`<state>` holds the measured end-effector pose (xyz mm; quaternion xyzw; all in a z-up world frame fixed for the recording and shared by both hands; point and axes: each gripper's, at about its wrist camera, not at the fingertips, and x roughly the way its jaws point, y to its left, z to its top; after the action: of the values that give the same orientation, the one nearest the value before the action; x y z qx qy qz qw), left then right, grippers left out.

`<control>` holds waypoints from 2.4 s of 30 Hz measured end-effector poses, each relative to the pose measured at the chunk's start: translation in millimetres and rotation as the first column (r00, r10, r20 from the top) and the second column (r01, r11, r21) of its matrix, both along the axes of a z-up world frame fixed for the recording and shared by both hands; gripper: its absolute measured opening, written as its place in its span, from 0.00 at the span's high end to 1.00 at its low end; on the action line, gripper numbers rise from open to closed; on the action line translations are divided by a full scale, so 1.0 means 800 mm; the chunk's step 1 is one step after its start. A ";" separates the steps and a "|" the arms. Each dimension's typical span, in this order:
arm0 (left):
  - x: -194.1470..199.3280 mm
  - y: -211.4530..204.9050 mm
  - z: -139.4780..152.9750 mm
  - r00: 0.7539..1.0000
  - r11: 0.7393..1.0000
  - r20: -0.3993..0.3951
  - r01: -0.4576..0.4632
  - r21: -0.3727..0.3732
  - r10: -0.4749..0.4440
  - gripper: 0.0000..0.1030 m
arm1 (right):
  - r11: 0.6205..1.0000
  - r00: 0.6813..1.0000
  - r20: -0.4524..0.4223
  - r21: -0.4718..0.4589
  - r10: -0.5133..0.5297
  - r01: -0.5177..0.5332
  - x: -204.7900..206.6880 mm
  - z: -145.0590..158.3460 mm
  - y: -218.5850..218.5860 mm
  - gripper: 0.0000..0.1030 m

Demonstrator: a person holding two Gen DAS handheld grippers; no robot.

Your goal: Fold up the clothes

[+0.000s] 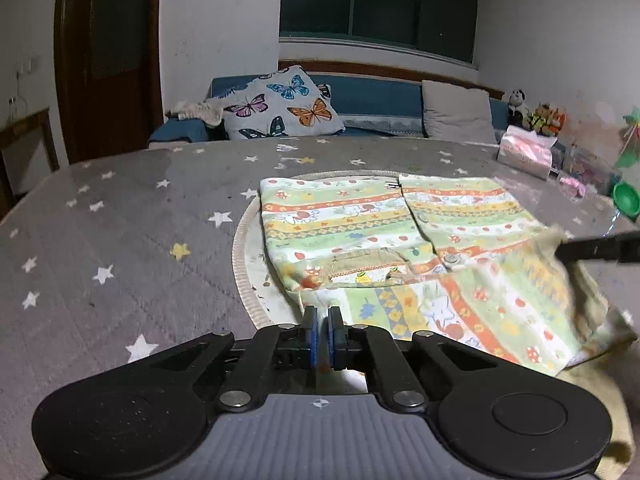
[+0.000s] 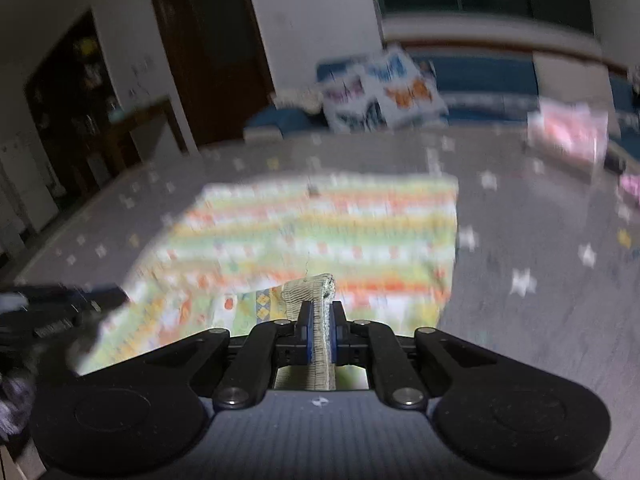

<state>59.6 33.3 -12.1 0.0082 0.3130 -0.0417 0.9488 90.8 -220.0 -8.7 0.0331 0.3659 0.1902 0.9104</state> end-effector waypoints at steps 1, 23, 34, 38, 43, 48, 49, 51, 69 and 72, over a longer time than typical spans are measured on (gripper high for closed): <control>0.000 0.000 -0.001 1.000 1.000 -0.005 0.000 0.006 0.000 0.95 | 1.000 1.000 -0.020 -0.011 -0.005 0.005 0.002 -0.009 -0.002 0.92; -0.040 -0.092 -0.007 0.944 0.934 0.000 0.326 0.144 -0.330 0.81 | 0.946 0.959 0.007 -0.165 0.282 -0.277 -0.066 -0.004 0.010 0.74; -0.104 -0.069 0.003 0.915 0.862 -0.005 0.383 0.333 -0.405 0.48 | 0.912 0.938 0.023 -0.247 0.345 -0.329 -0.100 0.014 0.003 0.64; -0.131 -0.086 -0.011 0.869 0.774 -0.017 0.450 0.445 -0.495 0.39 | 0.891 0.929 0.018 -0.290 0.370 -0.349 -0.111 0.013 0.001 0.59; -0.134 -0.110 -0.019 0.832 0.740 0.016 0.485 0.466 -0.555 0.36 | 0.863 0.912 0.019 -0.332 0.410 -0.381 -0.122 0.009 0.005 0.49; -0.124 -0.120 -0.015 0.814 0.755 0.080 0.490 0.436 -0.575 0.40 | 0.837 0.896 0.025 -0.372 0.442 -0.402 -0.130 0.004 0.009 0.46; -0.120 -0.119 -0.012 0.813 0.764 0.089 0.494 0.416 -0.575 0.51 | 0.834 0.894 0.027 -0.375 0.446 -0.405 -0.130 0.004 0.010 0.46; -0.109 -0.116 -0.008 0.820 0.786 0.093 0.499 0.364 -0.564 0.69 | 0.830 0.890 0.034 -0.378 0.456 -0.411 -0.130 0.003 0.011 0.45; -0.040 -0.081 0.031 0.903 0.906 0.097 0.407 0.116 -0.418 0.87 | 0.857 0.875 0.068 -0.253 0.479 -0.449 -0.084 -0.001 0.045 0.80; -0.055 -0.069 0.033 0.905 0.907 0.100 0.400 0.130 -0.413 0.74 | 0.878 0.888 0.053 -0.192 0.456 -0.439 -0.072 0.007 0.040 0.86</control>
<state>15.8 -22.3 14.1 0.1264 0.2462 -0.2213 0.9351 33.0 -187.7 -3.4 -0.1415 0.3342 0.3642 0.8577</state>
